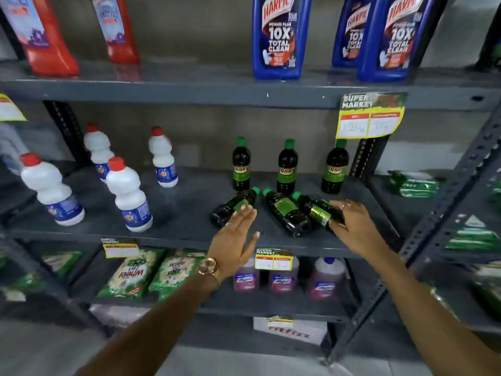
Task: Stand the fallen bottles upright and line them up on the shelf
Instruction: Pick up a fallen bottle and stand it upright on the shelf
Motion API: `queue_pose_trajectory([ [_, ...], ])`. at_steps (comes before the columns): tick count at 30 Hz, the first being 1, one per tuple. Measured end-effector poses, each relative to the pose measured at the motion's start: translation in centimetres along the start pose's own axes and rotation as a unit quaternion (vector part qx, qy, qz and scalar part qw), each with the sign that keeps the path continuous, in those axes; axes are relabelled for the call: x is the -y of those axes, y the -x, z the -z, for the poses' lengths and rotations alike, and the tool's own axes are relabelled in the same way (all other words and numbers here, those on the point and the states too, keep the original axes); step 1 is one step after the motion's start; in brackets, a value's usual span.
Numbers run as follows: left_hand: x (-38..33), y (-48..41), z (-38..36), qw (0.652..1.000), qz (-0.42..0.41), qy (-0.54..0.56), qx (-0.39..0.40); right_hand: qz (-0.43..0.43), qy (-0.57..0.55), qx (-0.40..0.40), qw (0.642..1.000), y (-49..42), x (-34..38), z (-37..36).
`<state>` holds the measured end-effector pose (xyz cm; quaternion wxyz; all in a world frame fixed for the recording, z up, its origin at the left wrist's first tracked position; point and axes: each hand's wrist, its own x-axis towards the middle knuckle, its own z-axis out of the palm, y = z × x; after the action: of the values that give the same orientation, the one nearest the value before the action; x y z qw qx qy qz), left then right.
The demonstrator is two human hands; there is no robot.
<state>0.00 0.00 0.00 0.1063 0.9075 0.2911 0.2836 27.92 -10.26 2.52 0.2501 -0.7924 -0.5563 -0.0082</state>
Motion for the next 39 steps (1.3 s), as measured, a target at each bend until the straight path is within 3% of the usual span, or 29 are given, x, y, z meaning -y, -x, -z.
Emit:
queue_pose_trajectory([
  [5,0.8,-1.3,-5.3,0.991,0.094,0.014,0.092,-0.127,0.039,0.17,0.976,-3.0,-2.1,-2.1],
  [11,2.4,-5.1,-8.6,0.984,0.126,0.006,0.127,-0.157,0.042,0.171,0.972,-7.1,-2.8,-3.5],
  [17,2.6,-5.4,-9.7,0.991,0.117,-0.03,0.058,-0.235,0.025,0.167,0.957,-9.1,-3.1,-3.3],
  [20,3.2,-5.3,-10.1,0.993,0.101,-0.037,0.042,-0.288,-0.101,0.129,0.943,-8.3,-3.6,-3.4],
  [24,3.7,-5.3,-10.5,0.994,0.1,-0.033,0.038,-0.3,-0.291,-0.059,0.907,-7.5,-4.5,-4.1],
  [26,3.7,-5.3,-10.6,0.993,0.104,-0.036,0.036,-0.28,-0.343,-0.153,0.883,-7.4,-4.7,-4.5],
  [28,3.5,-5.3,-10.5,0.993,0.106,-0.037,0.028,-0.264,-0.366,-0.199,0.87,-7.4,-5.3,-5.0],
  [33,3.4,-5.4,-10.5,0.993,0.105,-0.055,0.02,-0.238,-0.378,-0.2,0.872,-7.6,-6.1,-5.6],
  [37,3.5,-5.4,-10.4,0.993,0.103,-0.052,0.026,-0.179,-0.435,-0.144,0.87,-6.4,-8.4,-6.9],
  [39,3.3,-5.5,-10.4,0.993,0.101,-0.057,0.029,-0.189,-0.431,-0.128,0.873,-6.2,-9.9,-7.3],
])
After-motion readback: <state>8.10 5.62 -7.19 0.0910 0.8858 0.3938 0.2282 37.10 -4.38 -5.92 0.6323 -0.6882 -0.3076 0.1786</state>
